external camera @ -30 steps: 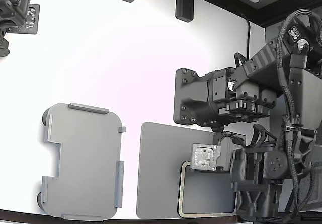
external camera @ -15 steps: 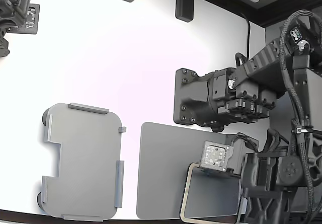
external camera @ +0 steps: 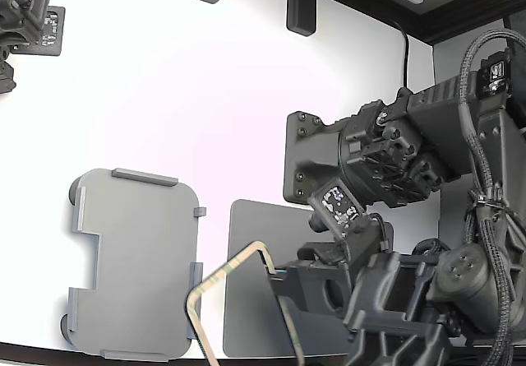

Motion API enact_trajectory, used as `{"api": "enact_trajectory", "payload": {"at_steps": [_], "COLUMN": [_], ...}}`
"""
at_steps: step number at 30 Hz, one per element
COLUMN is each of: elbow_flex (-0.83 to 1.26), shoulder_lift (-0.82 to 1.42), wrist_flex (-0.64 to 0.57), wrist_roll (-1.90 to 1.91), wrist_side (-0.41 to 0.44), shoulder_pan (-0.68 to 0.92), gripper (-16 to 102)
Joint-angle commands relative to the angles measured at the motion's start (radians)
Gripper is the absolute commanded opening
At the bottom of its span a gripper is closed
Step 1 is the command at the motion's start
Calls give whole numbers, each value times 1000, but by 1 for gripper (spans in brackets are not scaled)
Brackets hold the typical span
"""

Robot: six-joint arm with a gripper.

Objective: Move top rectangular frame to the holder.

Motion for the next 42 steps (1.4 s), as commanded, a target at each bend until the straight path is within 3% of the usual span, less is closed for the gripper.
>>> {"api": "enact_trajectory", "payload": {"at_steps": [1, 15, 30, 42], "elbow_flex": [-87, -264, -115, -164], "shoulder_lift": [-48, -147, -140, -169], "wrist_flex": [11, 9, -152, -144], "wrist_roll": [126, 307, 176, 137], "wrist_side": [35, 40, -6, -77], "shoulder_pan": [-97, -270, -322, -380], "gripper": [-11, -11, -11, -11]}}
